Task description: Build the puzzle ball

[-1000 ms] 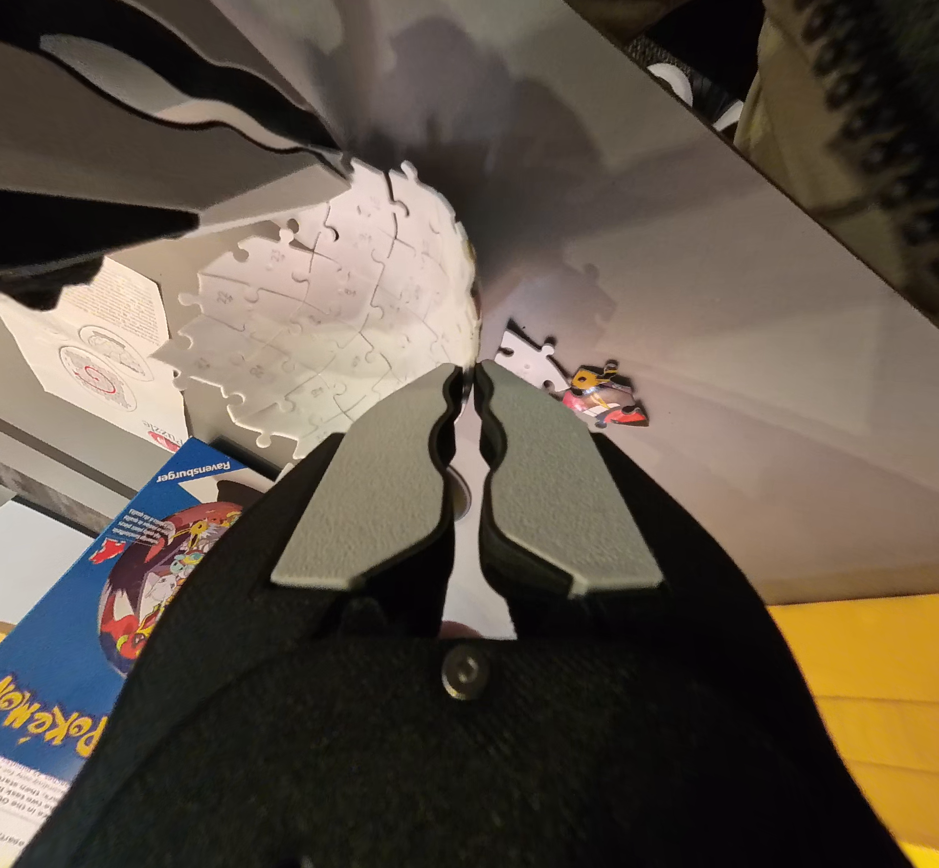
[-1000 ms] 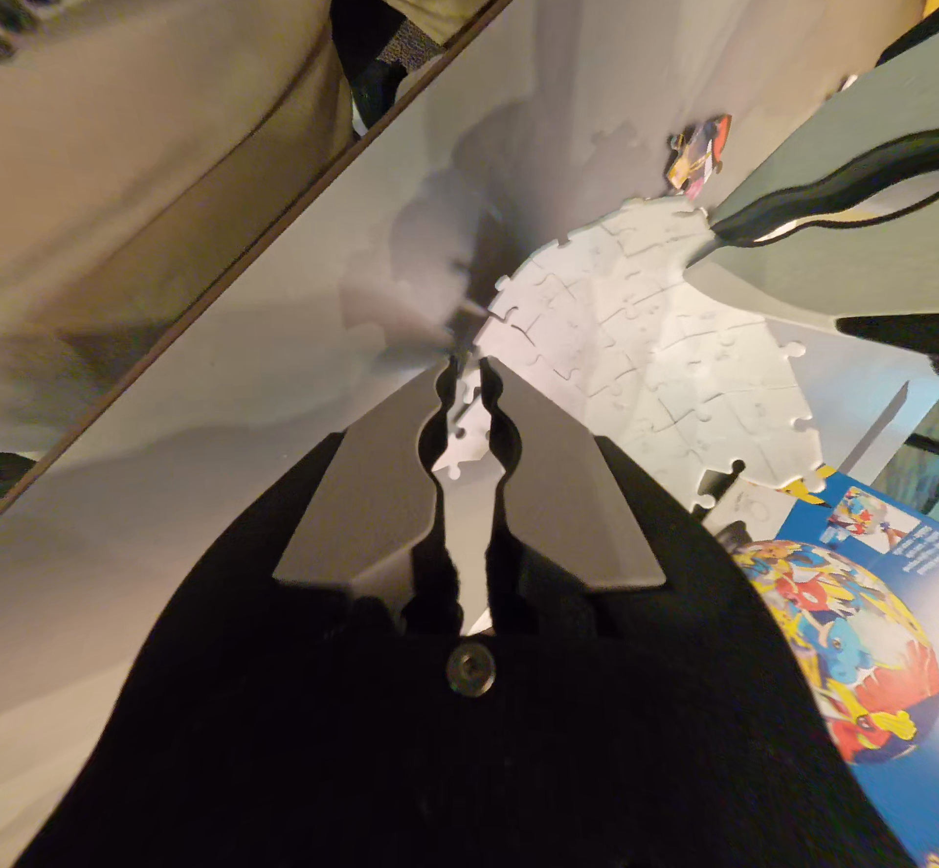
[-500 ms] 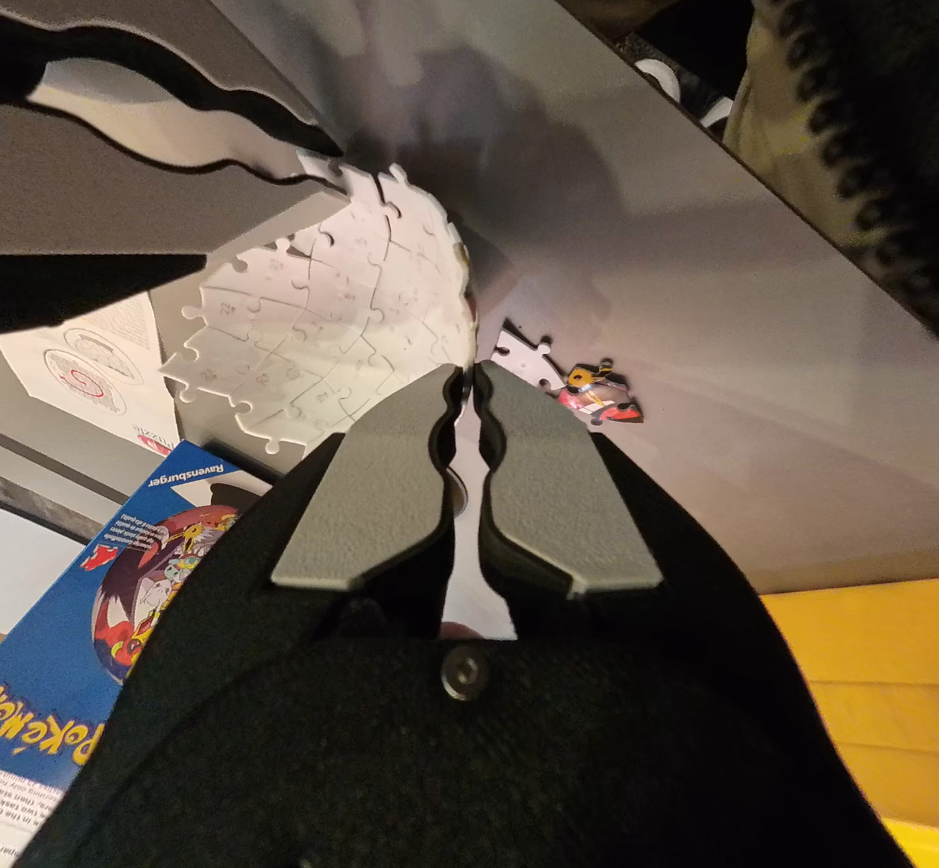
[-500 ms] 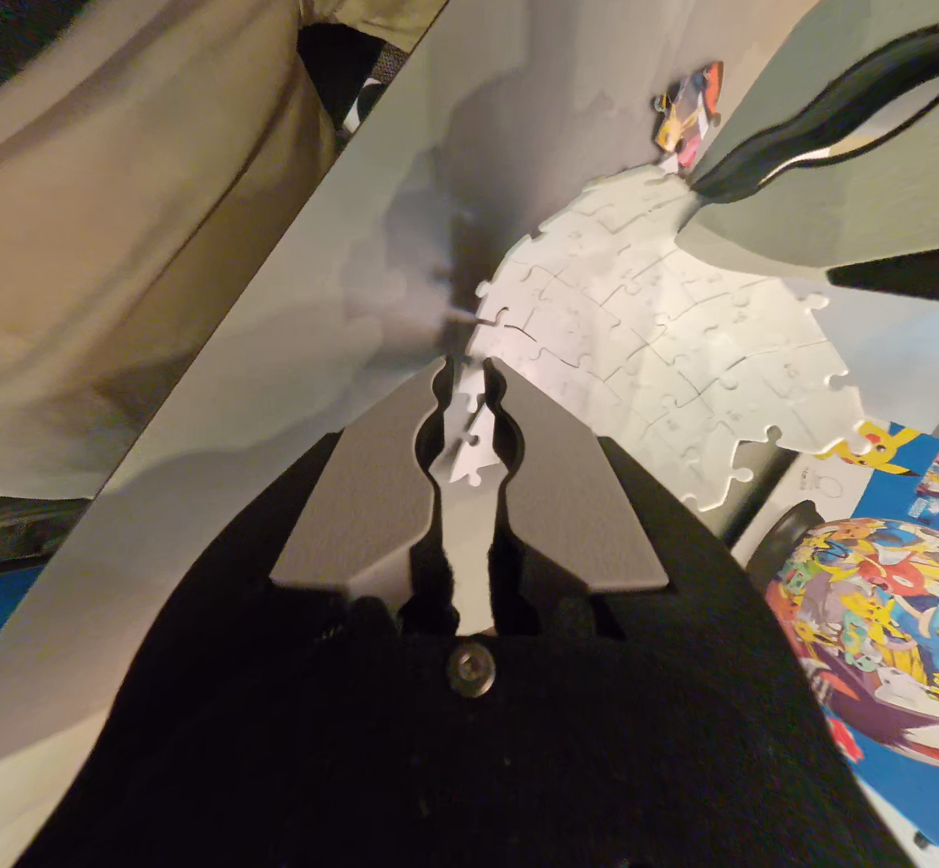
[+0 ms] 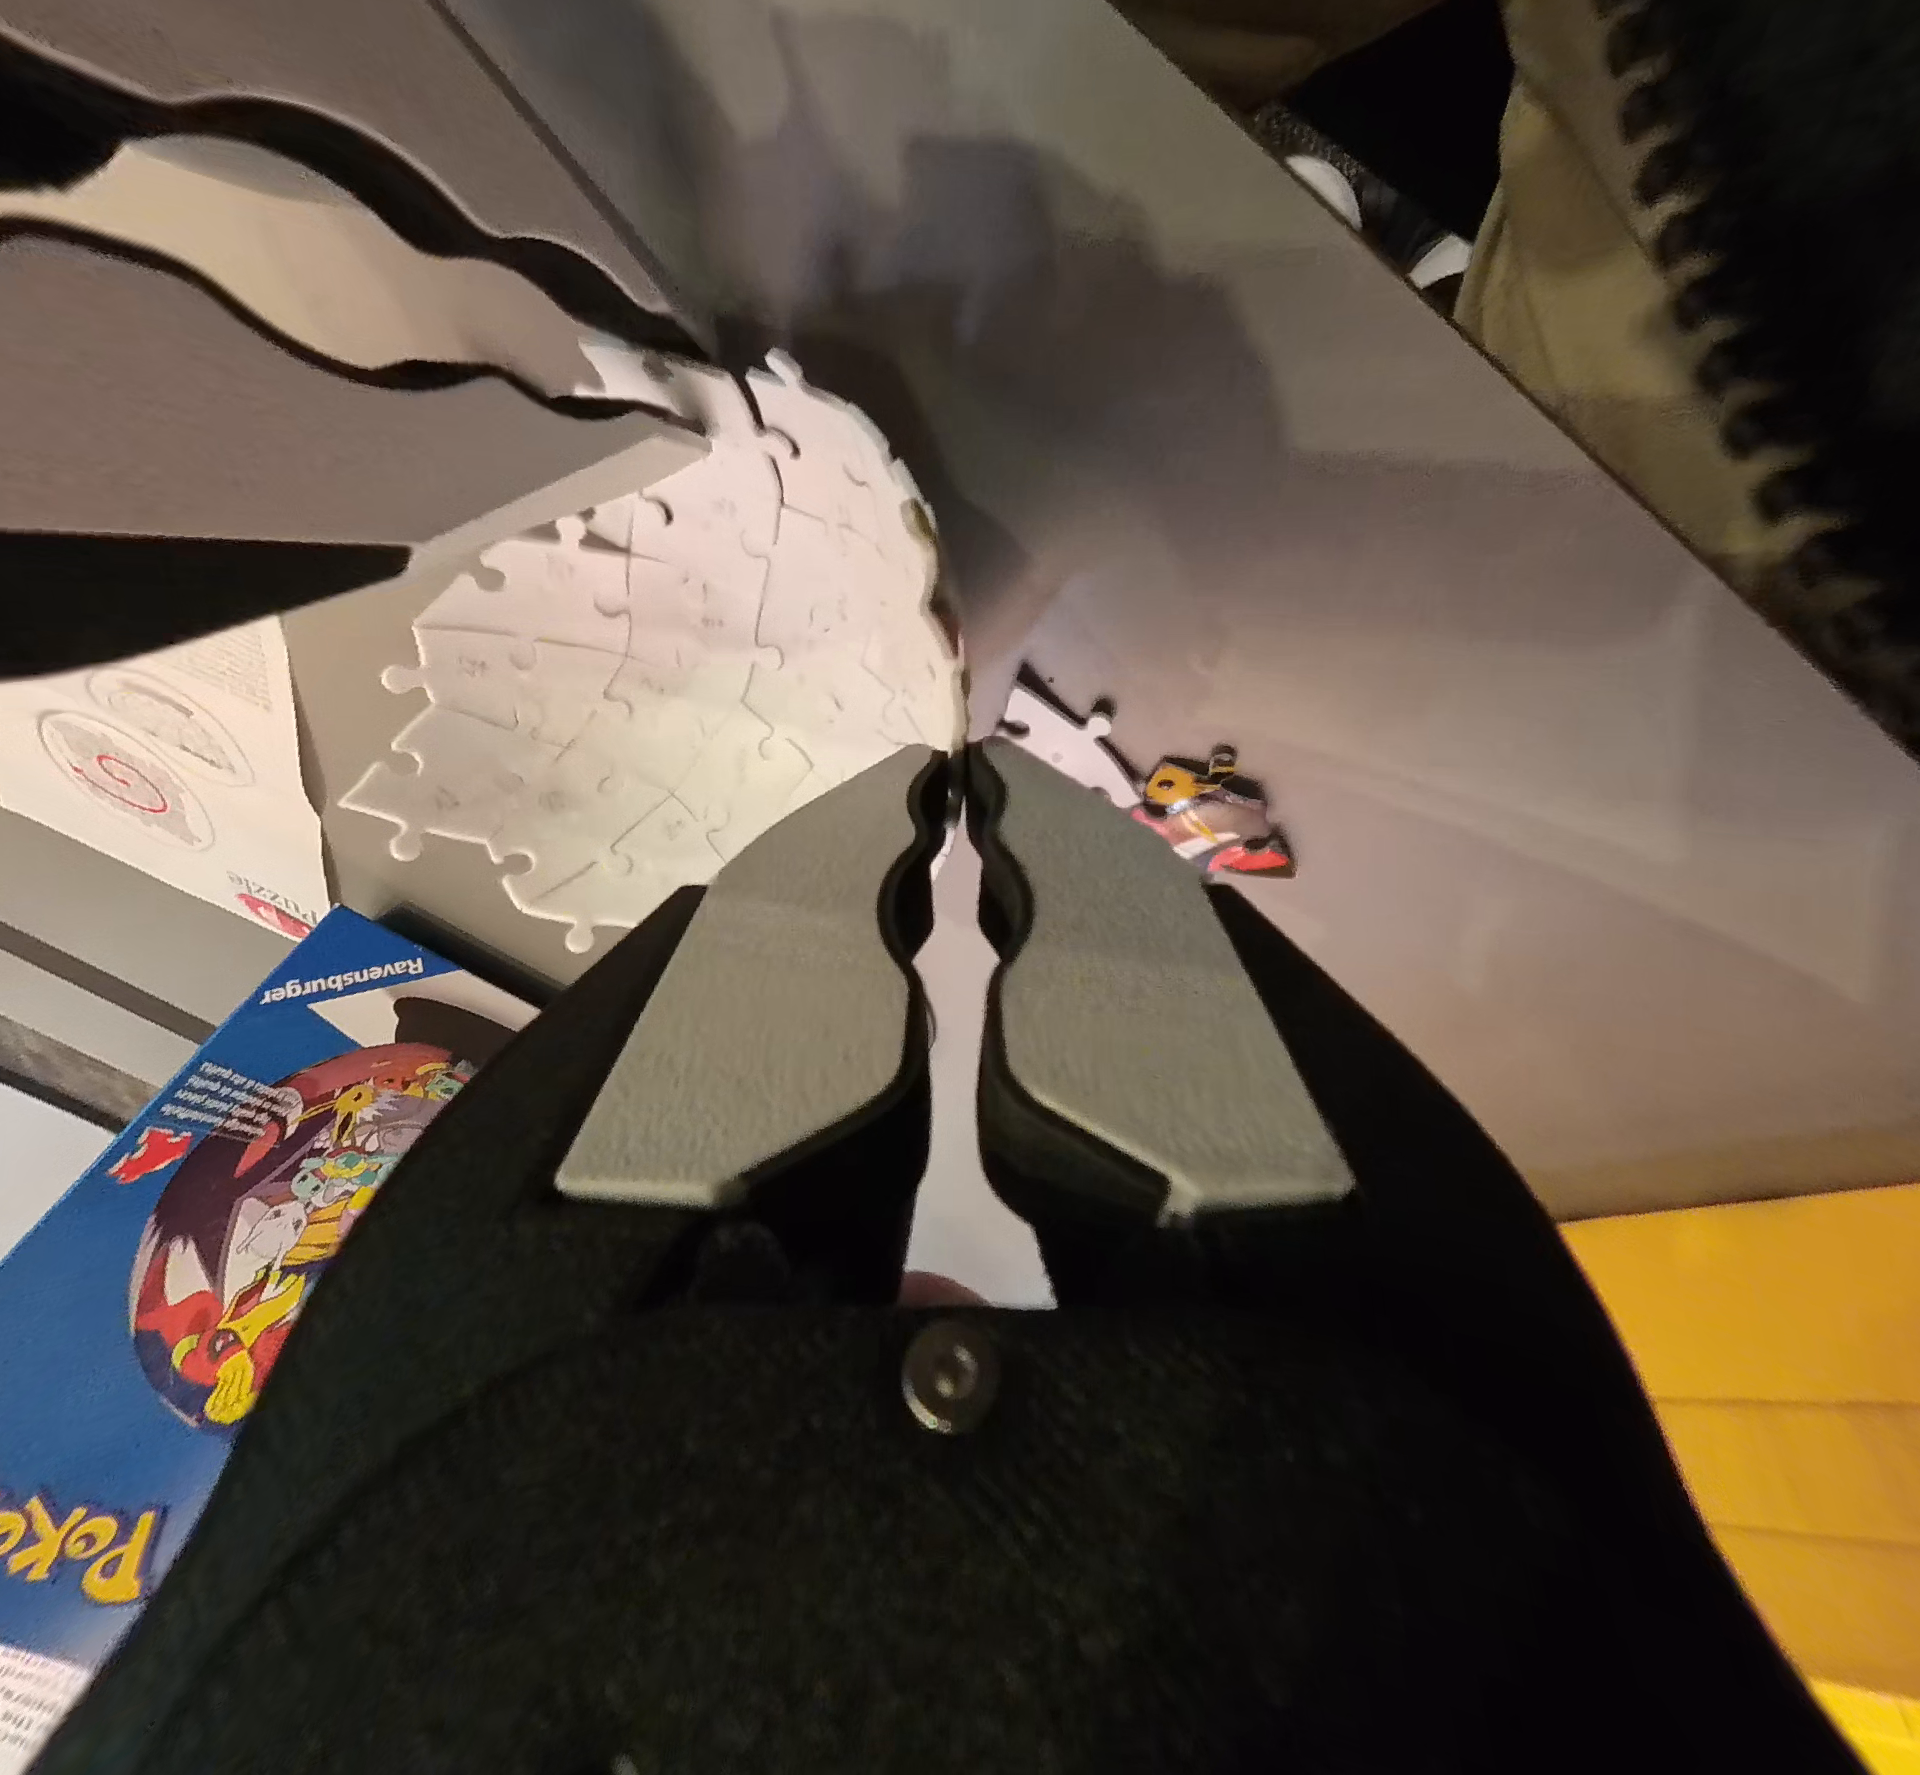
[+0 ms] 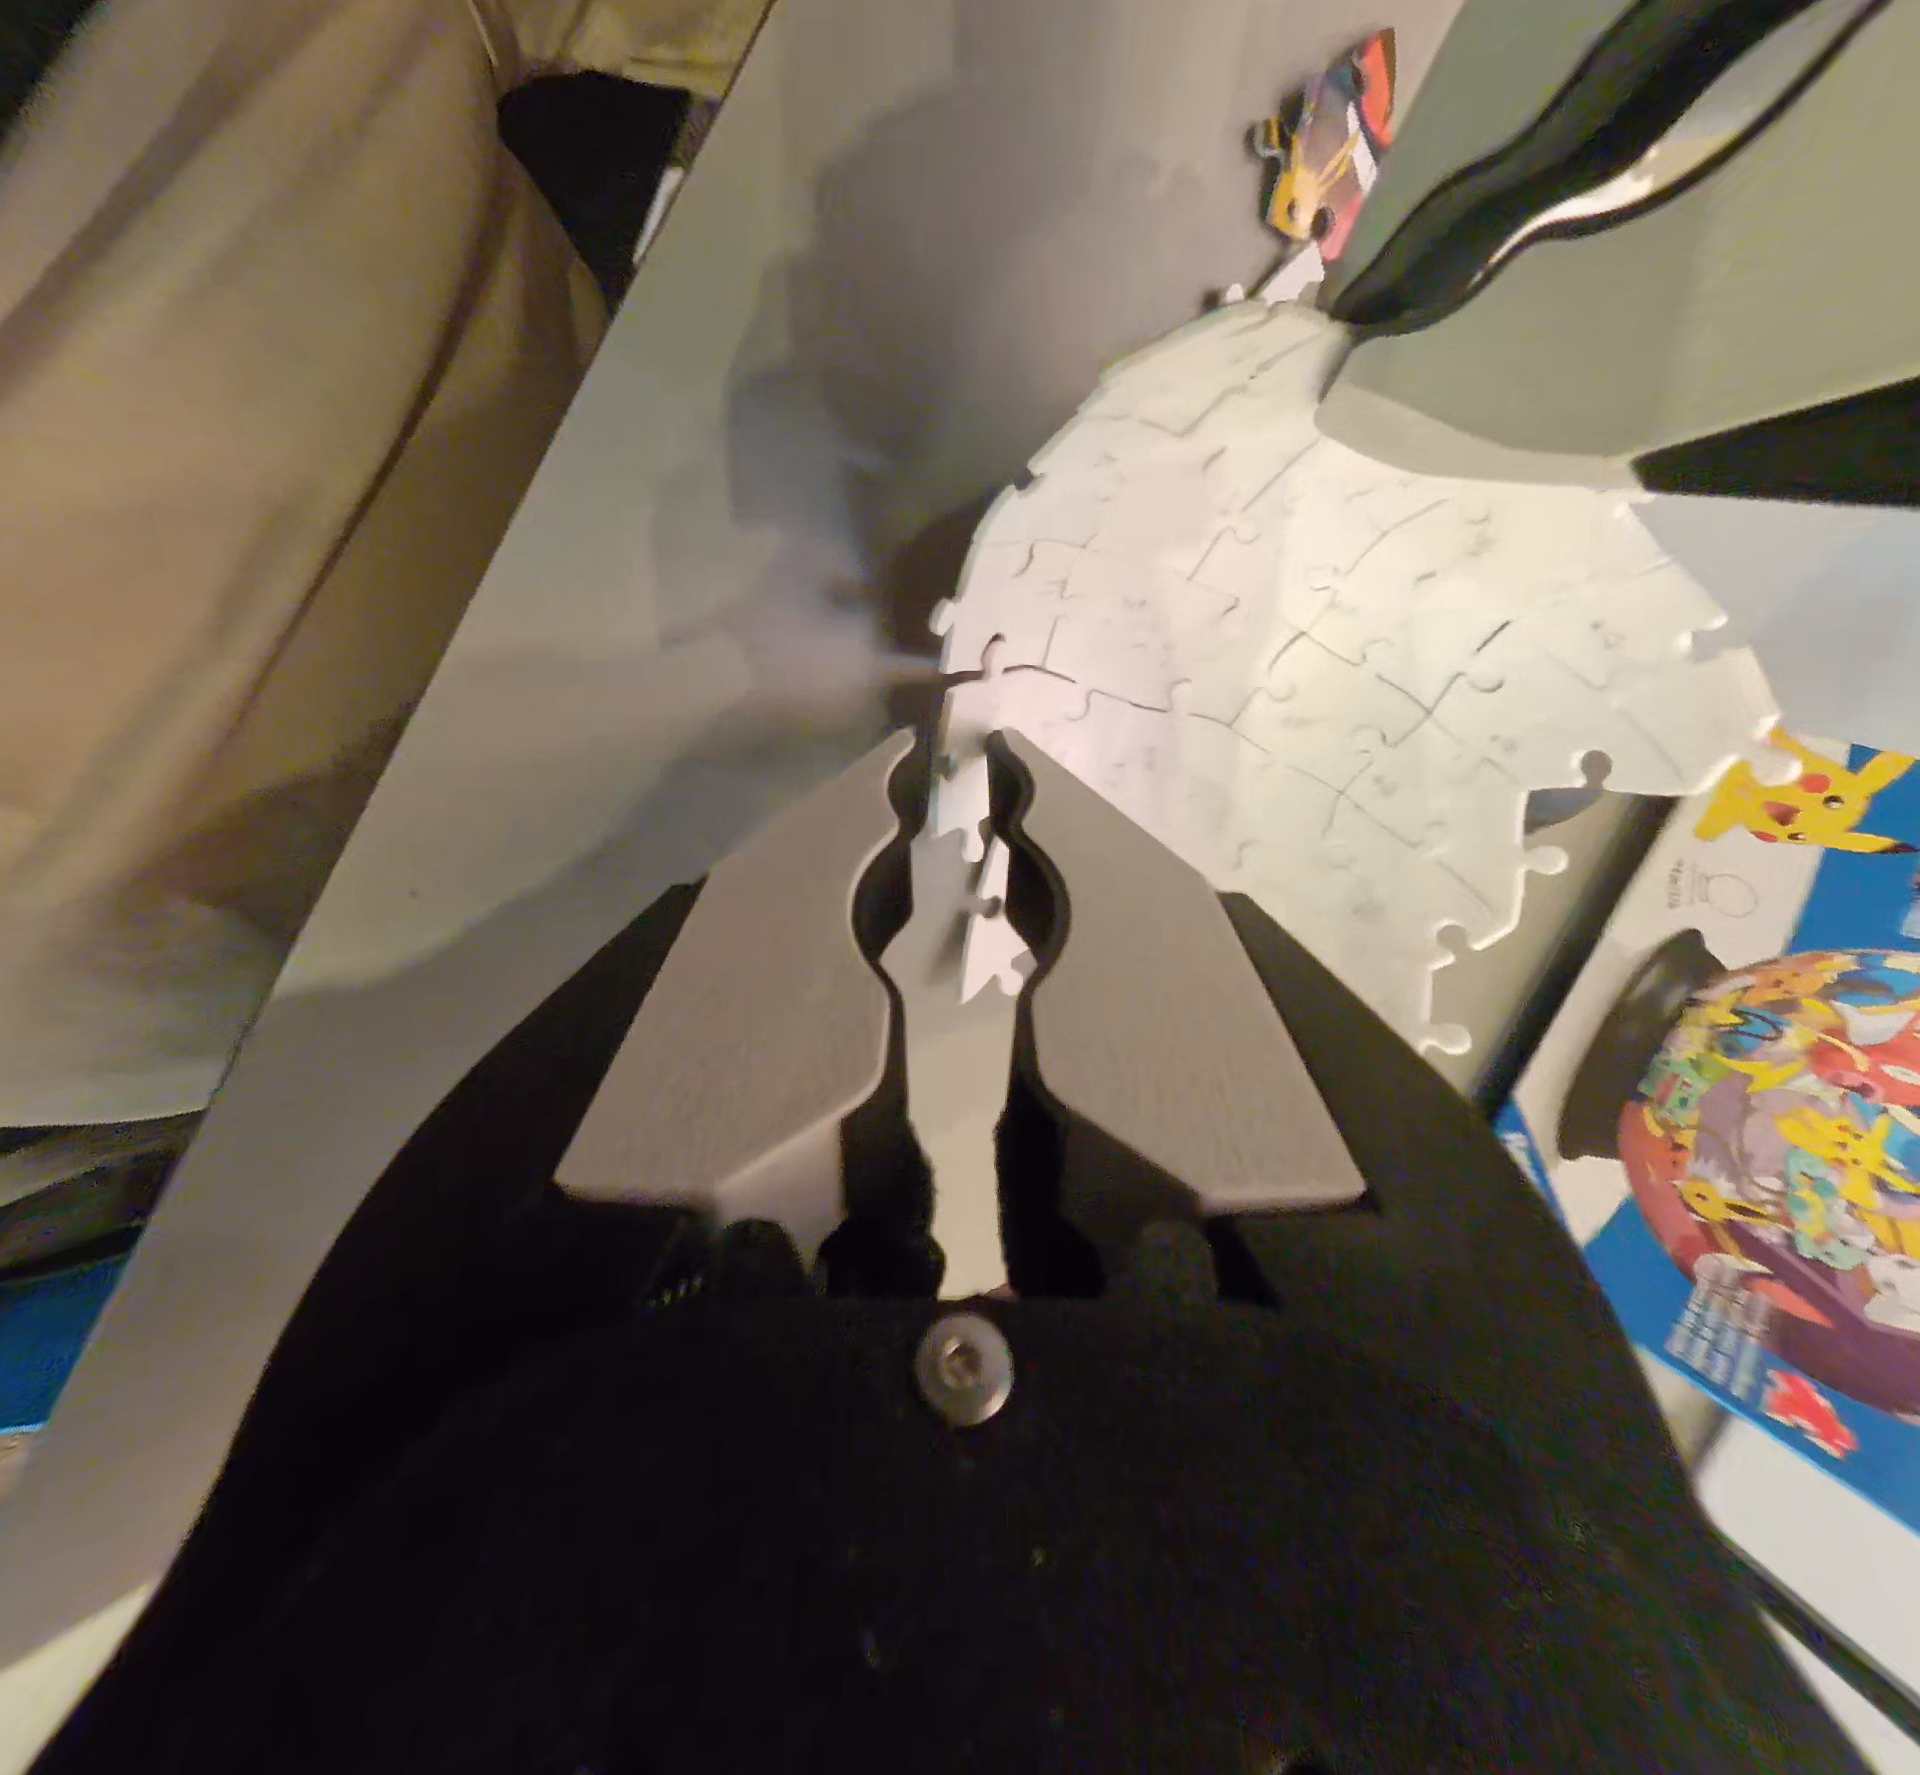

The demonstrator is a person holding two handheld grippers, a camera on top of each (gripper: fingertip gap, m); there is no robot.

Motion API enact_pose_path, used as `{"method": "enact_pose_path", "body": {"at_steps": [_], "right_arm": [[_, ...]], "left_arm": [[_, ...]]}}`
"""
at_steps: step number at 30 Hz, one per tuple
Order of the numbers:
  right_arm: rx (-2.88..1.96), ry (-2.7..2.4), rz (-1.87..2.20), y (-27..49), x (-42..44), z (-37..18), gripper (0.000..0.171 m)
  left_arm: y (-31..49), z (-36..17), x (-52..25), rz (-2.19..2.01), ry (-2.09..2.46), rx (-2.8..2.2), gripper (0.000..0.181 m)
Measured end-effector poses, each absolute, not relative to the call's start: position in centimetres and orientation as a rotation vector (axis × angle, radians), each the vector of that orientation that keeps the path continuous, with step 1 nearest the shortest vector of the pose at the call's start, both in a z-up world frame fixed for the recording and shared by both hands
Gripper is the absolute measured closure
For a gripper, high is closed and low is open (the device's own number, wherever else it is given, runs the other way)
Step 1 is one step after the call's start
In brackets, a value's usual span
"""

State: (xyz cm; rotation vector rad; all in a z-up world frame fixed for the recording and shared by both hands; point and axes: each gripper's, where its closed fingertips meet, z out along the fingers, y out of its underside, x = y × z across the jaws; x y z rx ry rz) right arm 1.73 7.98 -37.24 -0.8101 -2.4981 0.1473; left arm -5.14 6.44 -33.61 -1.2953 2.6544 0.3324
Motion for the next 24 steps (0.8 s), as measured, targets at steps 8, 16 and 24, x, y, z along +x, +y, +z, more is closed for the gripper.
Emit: {"method": "enact_pose_path", "body": {"at_steps": [8,16,24], "right_arm": [[-0.809,-2.451,0.071,8.04,1.63,-37.28,0.163],[-0.994,-2.456,0.144,7.98,1.84,-37.07,0.153],[-1.120,-2.445,0.285,7.73,2.05,-37.05,0.145]], "left_arm": [[6.56,-33.71,-5.25,0.315,2.644,-1.330,0.178],[6.63,-33.87,-5.42,0.325,2.650,-1.336,0.178],[6.79,-33.94,-5.46,0.343,2.650,-1.348,0.179]]}}
